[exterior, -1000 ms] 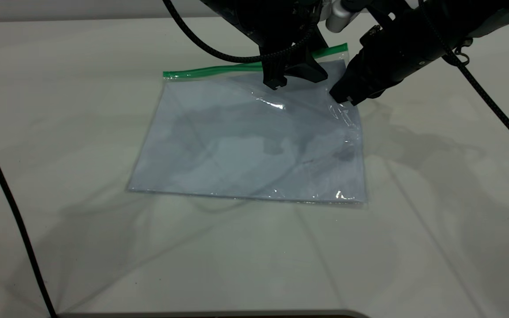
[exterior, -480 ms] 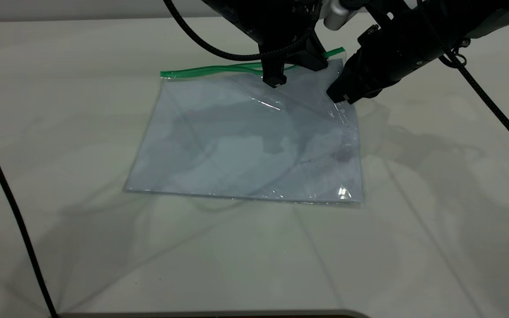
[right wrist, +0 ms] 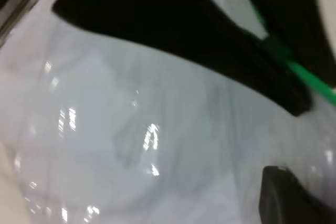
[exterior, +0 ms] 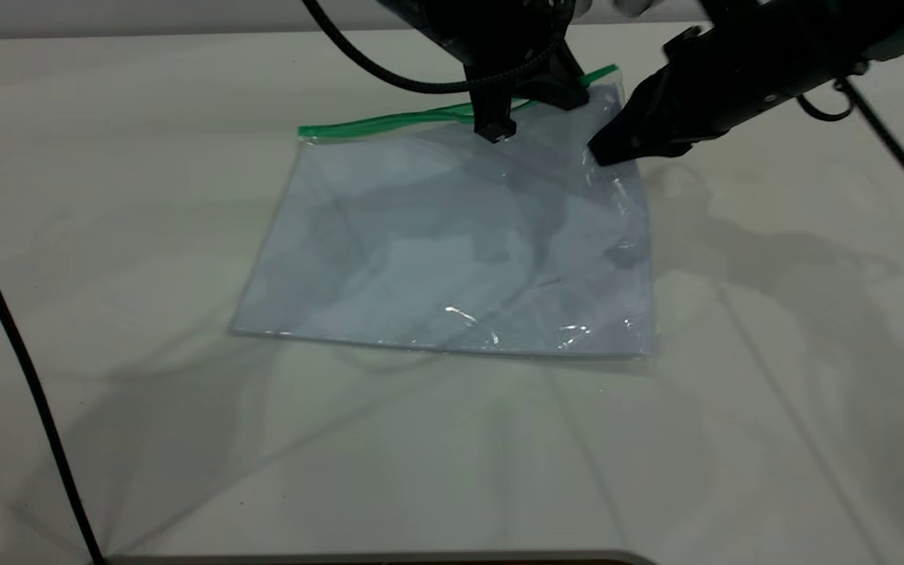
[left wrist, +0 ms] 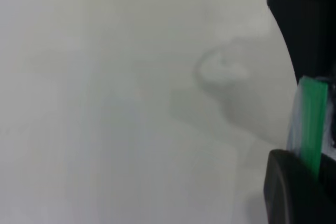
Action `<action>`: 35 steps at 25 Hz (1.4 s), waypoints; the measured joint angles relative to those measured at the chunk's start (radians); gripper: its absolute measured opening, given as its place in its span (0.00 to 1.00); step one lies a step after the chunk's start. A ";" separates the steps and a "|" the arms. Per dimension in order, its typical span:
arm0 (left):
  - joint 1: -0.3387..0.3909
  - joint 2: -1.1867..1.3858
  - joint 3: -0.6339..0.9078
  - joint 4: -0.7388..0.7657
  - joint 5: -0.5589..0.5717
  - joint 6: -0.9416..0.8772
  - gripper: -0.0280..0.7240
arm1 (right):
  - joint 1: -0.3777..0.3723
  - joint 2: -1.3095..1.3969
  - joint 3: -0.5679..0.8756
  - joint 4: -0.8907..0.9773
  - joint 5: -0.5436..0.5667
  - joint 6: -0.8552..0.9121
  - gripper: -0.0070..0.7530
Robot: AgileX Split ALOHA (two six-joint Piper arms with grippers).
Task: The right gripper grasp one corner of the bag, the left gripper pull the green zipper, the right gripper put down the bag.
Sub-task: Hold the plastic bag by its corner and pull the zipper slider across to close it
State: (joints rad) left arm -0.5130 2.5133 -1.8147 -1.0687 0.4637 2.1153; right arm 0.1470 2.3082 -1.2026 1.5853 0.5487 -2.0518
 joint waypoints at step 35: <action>0.062 0.039 -0.009 -0.045 0.035 -0.072 0.11 | -0.066 0.000 0.000 0.023 0.125 0.020 0.06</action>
State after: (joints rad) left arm -0.4507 2.5527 -1.8239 -1.1133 0.4982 2.0436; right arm 0.0811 2.3082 -1.2026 1.6086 0.6733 -2.0317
